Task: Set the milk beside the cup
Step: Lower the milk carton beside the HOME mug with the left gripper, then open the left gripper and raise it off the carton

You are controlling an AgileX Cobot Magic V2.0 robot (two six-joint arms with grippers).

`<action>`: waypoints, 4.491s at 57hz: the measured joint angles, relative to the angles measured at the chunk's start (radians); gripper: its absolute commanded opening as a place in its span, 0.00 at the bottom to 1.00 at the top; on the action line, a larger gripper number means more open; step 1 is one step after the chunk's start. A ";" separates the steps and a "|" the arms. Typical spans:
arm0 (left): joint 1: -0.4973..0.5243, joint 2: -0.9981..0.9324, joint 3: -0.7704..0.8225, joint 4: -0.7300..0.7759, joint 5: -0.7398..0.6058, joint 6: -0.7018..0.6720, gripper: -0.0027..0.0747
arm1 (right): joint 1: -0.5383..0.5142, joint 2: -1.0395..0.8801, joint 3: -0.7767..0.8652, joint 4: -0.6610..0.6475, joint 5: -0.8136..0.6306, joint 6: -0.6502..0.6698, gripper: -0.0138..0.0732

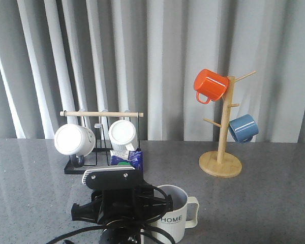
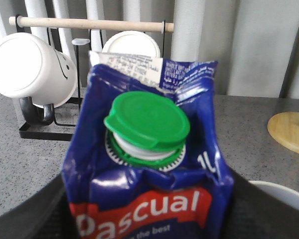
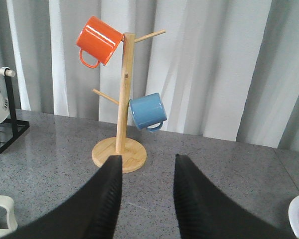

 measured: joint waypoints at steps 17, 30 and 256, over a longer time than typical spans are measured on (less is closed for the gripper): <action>0.000 0.001 0.000 0.015 0.005 0.047 0.78 | 0.000 0.000 0.000 0.000 0.000 0.000 0.46; 0.000 0.001 0.000 0.015 0.005 0.051 0.81 | 0.000 0.000 0.000 0.000 0.000 0.000 0.46; 0.068 -0.855 0.369 0.422 0.478 -0.026 0.02 | 0.000 0.000 0.000 0.000 0.000 0.000 0.46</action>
